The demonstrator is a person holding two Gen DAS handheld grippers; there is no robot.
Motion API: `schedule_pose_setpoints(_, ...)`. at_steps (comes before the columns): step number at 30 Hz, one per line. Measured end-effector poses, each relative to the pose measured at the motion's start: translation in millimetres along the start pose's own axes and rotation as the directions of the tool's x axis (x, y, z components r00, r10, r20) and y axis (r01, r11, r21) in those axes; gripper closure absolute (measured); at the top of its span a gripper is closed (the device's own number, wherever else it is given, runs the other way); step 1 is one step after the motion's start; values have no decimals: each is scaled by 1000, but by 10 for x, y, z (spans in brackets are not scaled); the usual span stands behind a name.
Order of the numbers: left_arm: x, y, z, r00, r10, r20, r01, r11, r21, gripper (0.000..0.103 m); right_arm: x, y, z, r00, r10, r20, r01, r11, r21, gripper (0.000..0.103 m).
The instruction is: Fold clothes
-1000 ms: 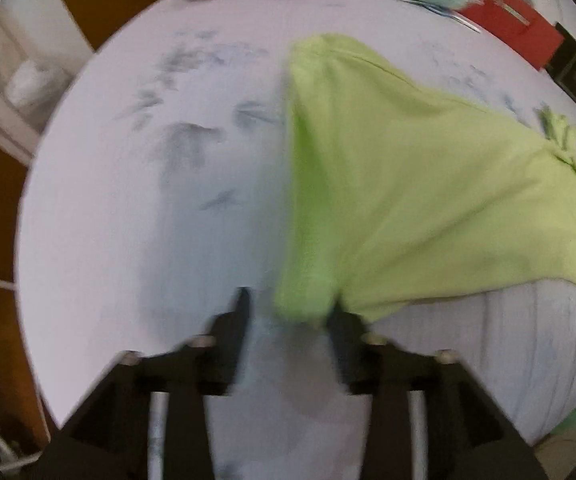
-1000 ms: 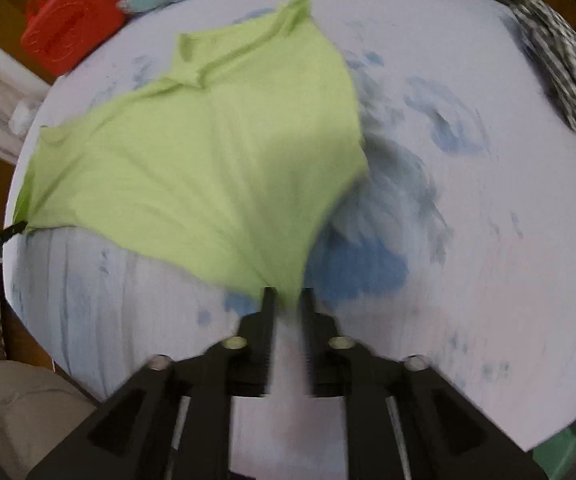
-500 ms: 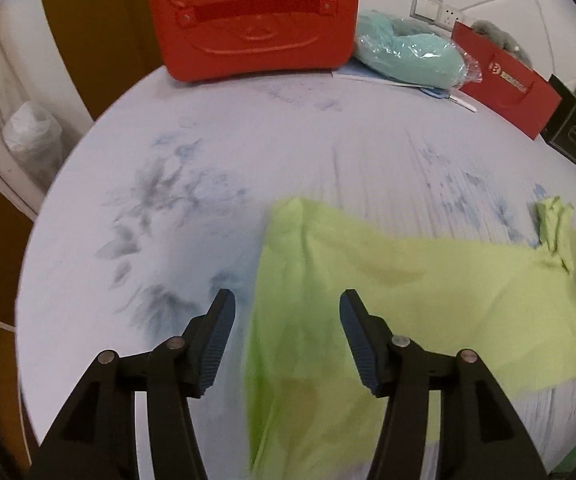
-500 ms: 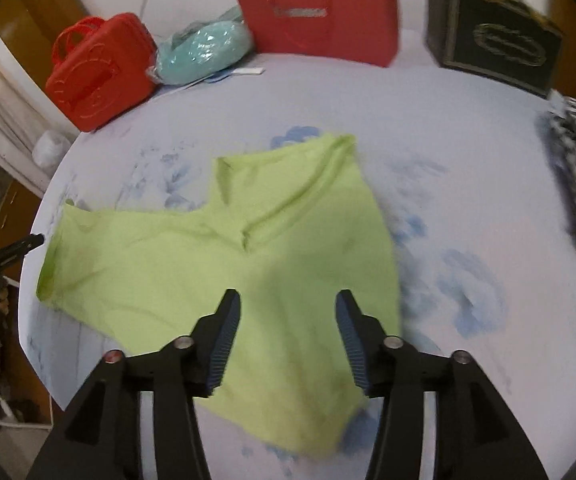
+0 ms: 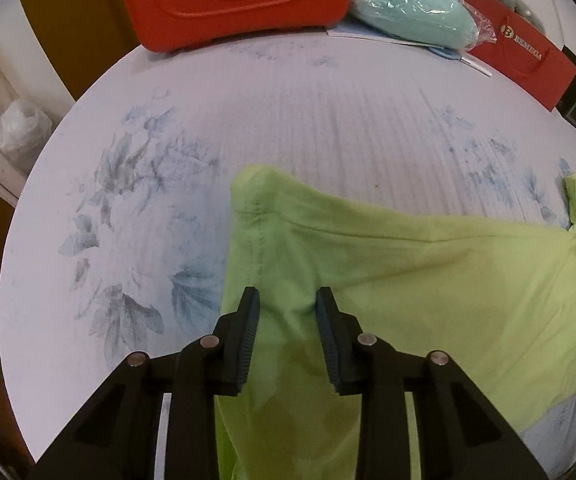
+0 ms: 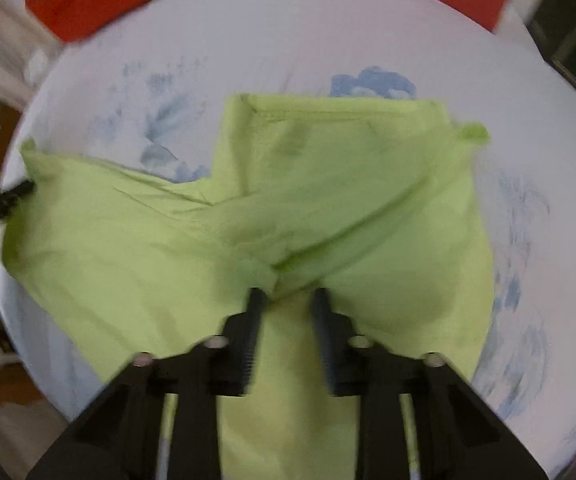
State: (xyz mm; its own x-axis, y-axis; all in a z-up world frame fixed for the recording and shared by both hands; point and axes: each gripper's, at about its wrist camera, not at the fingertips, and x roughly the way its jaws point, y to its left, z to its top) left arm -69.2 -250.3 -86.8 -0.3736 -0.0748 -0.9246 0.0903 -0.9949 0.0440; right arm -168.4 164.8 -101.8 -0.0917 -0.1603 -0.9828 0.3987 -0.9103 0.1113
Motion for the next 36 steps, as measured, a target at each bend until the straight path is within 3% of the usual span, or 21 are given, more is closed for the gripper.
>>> schedule_pose_setpoints(1,-1,11,4,1000,-2,-3,2,1000,-5,73,-36,14,85,1000,0,24,0,1000,-15,97)
schedule_pose_setpoints(3,0,18,14,1000,2,-8,-2,1000,-9,71,-196,-23,275,992,20,122,-21,1000,1,98)
schedule_pose_setpoints(6,29,46,64,1000,9,-17,-9,1000,-20,69,-551,-201,450,951,38,306,-65,995,80,96)
schedule_pose_setpoints(10,-53,108,79,1000,25,-5,-26,999,-44,64,-765,-430,390,937,26,349,-85,984,156,86)
schedule_pose_setpoints(12,-150,153,54,999,32,15,-31,998,-56,57,-790,-537,145,944,23,329,-91,977,194,81)
schedule_pose_setpoints(14,-256,214,-8,999,26,28,-24,997,-75,49,-798,-614,-154,953,16,304,-92,967,239,66)
schedule_pose_setpoints(15,-309,247,-44,999,21,33,-19,996,-86,45,-799,-644,-302,955,14,296,-93,962,257,63)
schedule_pose_setpoints(20,-472,314,-234,999,15,30,-12,995,-95,43,-773,-791,-1118,963,27,267,-126,924,362,57)
schedule_pose_setpoints(25,-549,224,-322,1000,22,22,-21,998,-53,43,-746,-902,-1593,962,14,274,-135,894,427,56)
schedule_pose_setpoints(31,-680,-434,-61,993,-96,62,91,993,81,43,-840,-872,-1535,949,22,316,-154,904,399,56)
schedule_pose_setpoints(36,-676,-1393,286,967,-249,52,231,946,227,43,-851,-765,-1201,945,44,323,-156,931,329,56)
